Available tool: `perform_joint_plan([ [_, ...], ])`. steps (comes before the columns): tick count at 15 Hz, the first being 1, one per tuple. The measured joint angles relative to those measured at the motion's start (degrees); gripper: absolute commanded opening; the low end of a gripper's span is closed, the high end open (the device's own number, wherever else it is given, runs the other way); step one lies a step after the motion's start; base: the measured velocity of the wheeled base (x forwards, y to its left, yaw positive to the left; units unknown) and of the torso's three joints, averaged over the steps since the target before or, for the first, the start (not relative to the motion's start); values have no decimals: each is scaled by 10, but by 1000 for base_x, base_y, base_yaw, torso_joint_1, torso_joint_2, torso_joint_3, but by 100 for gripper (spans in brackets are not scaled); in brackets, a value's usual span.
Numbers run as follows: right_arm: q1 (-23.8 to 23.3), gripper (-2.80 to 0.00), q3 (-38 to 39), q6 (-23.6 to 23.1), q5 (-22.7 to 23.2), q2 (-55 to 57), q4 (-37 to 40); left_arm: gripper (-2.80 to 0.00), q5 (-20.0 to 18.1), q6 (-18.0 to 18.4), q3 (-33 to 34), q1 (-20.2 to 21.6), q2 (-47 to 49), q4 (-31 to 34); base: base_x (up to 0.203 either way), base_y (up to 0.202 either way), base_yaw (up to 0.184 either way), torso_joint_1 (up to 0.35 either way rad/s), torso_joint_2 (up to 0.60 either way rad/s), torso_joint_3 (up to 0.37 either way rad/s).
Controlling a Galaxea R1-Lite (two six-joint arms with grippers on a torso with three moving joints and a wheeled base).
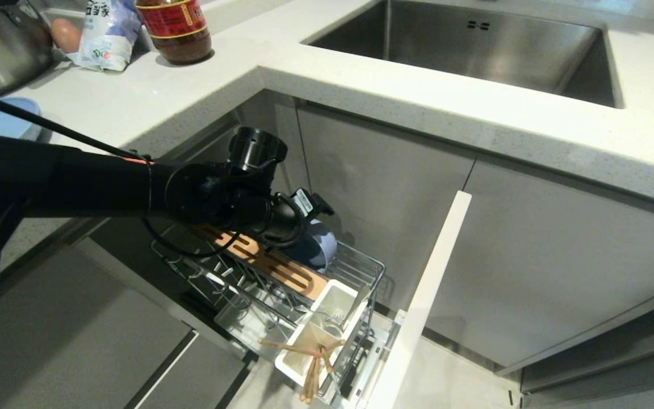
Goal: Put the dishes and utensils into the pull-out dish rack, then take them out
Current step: Take the bowl out of the cupboard
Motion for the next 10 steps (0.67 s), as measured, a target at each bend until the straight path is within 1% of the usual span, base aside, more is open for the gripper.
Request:
perform_joint_plan([
  [1,0,-280,0,0,0,0,0,-280,0,0,-2,-1,3,0,0,0,0,0,0,0],
  [10,0,-280,0,0,0,0,0,-280,-2,-4,-11,-17,10,7,0,0,0,0,0,0],
])
